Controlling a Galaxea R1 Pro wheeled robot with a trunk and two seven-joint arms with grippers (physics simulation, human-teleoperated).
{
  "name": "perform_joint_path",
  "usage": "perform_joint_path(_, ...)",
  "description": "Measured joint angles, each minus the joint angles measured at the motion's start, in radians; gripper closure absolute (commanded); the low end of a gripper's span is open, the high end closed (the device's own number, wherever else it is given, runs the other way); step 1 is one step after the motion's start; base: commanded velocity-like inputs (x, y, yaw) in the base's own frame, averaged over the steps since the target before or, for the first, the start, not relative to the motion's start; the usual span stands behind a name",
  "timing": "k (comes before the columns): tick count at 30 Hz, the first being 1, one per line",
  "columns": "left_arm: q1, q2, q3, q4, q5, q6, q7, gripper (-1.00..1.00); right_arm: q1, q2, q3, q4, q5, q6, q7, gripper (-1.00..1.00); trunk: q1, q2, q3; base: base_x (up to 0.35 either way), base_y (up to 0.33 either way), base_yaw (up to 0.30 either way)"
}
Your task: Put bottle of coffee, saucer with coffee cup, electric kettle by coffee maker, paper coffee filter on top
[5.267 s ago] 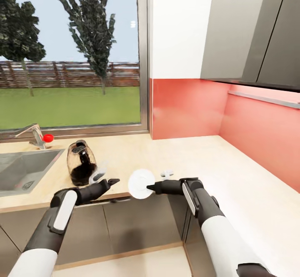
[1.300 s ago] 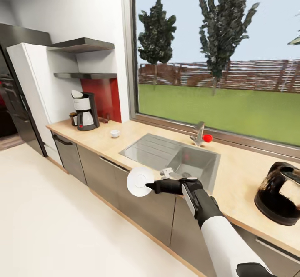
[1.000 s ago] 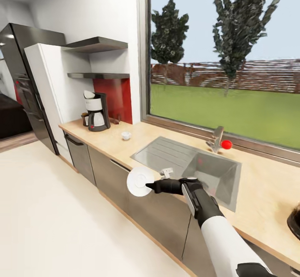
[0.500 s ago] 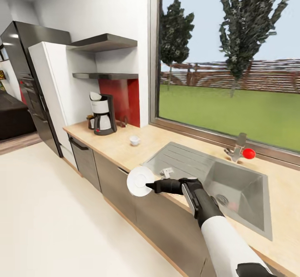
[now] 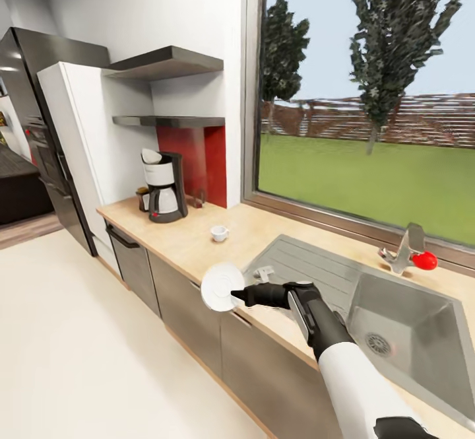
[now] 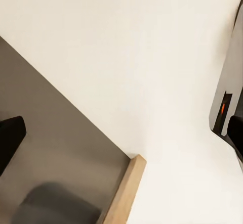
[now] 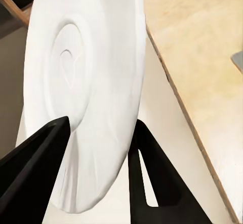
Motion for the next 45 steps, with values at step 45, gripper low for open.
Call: perform_joint_path(45,0.000,-0.002,0.002,0.006,0.005,-0.064,0.000,-1.00,0.000,0.000,0.000,0.000,0.000,0.000,0.000,1.00,0.000,0.000,0.000,0.281,0.227,0.000)
